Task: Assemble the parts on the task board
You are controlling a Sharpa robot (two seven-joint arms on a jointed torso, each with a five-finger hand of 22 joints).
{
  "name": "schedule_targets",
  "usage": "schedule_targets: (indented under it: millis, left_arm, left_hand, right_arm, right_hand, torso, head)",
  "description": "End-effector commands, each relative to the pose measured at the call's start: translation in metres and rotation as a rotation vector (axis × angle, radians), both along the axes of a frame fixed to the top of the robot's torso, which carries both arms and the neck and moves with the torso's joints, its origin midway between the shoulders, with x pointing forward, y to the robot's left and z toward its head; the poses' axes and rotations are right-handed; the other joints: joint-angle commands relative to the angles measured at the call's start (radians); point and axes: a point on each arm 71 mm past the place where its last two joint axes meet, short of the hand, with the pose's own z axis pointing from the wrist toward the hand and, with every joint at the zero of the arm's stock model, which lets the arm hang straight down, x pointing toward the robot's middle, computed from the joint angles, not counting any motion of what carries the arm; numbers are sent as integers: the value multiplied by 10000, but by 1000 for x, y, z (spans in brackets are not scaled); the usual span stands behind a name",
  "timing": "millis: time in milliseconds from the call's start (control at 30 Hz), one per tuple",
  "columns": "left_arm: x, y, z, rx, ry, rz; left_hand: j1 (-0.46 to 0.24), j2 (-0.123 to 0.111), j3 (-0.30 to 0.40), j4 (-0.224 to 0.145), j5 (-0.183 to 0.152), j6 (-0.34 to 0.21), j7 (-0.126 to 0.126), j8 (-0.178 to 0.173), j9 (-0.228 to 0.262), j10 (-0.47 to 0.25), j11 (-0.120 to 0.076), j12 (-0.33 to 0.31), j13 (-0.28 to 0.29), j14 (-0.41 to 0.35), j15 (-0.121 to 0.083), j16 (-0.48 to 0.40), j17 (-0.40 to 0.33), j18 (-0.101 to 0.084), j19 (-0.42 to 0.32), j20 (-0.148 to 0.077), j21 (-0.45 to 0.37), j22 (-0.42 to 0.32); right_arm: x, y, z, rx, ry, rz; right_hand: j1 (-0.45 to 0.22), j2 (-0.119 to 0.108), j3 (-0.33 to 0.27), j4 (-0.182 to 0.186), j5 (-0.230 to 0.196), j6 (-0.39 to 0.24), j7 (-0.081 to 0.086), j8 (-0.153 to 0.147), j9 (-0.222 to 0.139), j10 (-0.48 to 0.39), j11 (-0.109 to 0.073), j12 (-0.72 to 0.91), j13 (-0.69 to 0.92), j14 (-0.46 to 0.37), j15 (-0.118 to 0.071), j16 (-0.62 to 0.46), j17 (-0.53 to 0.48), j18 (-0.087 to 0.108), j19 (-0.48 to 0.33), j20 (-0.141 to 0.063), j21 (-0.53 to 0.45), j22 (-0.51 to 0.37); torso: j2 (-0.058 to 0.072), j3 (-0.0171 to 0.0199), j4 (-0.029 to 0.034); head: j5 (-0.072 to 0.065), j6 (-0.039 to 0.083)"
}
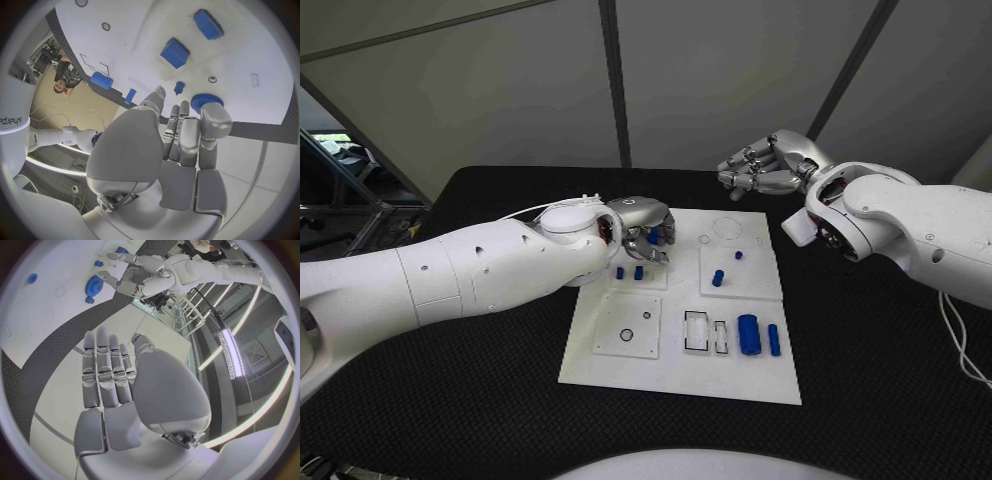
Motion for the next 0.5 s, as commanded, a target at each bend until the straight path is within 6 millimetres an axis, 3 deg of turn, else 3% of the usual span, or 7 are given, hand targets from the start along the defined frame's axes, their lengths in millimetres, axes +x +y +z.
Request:
schedule_targets:
  millis: [33,500]
  left_arm:
    - [3,1,-1,578,-277,-30]
    - [7,-1,-5,814,-144,-150]
  left_hand:
    - [61,99,9,-6,-19,92,1,-68,-29,121,-3,-72,-37,104,14,68,47,-897,84,-7,130,115]
    - [149,137,417,69,-7,548,-196,-242,-160,766,-166,-384,-326,244,-119,328,170,-1007,250,-105,868,785]
  right_arm:
    - [0,1,2,51,-60,79]
    - [-1,3,2,57,-57,109]
  right_hand:
    - [61,-39,66,-18,41,-29,16,61,4,-62,0,-32,-13,-20,10,-39,-17,38,-27,61,-35,-16]
    - [61,-39,66,-18,41,-29,16,61,4,-62,0,-32,-13,-20,10,-39,-17,38,-27,61,-35,-16]
  torso:
    - [-6,1,6]
    - [-8,0,2]
  head:
    - [10,0]
    - [-8,-37]
